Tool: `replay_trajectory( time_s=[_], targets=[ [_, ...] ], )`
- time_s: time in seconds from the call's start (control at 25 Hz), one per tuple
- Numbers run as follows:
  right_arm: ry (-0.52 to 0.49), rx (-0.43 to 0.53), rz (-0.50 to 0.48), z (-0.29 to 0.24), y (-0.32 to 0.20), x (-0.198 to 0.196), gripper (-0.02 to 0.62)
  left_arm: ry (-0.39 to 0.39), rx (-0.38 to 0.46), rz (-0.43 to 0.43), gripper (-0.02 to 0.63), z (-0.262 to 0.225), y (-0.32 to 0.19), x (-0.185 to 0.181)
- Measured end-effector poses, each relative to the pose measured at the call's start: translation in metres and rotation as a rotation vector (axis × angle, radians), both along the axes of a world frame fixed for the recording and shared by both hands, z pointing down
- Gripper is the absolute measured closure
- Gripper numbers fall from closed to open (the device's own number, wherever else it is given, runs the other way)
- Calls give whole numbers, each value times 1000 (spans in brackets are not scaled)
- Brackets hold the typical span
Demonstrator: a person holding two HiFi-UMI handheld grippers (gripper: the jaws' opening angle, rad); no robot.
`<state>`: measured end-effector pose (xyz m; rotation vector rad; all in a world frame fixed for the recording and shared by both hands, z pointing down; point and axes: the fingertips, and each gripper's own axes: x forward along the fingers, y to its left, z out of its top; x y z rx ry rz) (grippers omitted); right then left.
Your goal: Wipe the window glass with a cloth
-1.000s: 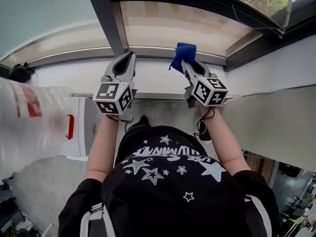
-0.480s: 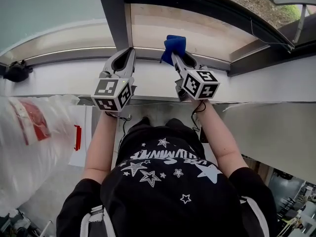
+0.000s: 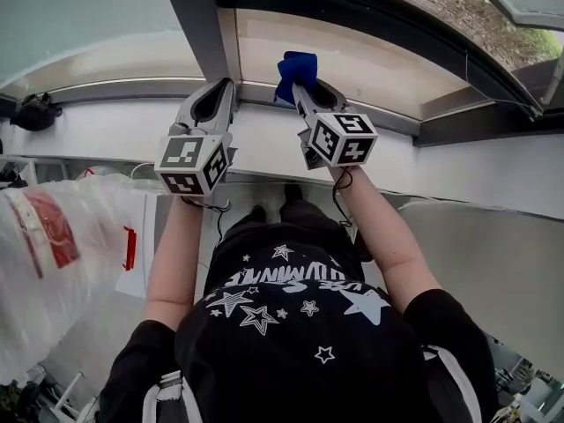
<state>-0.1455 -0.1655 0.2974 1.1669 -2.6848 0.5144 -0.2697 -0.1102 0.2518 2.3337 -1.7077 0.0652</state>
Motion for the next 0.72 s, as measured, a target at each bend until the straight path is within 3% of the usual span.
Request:
replay_trajectory(
  time_s=[0.52,0.72],
  targets=[
    [42,39,-178,28,-65,-66,520,-51,-20,-168,597,5,-46,-19],
    [43,9,-227,40,-86,-92,522,-45,-41,-222,597,11,-50,-26]
  ],
)
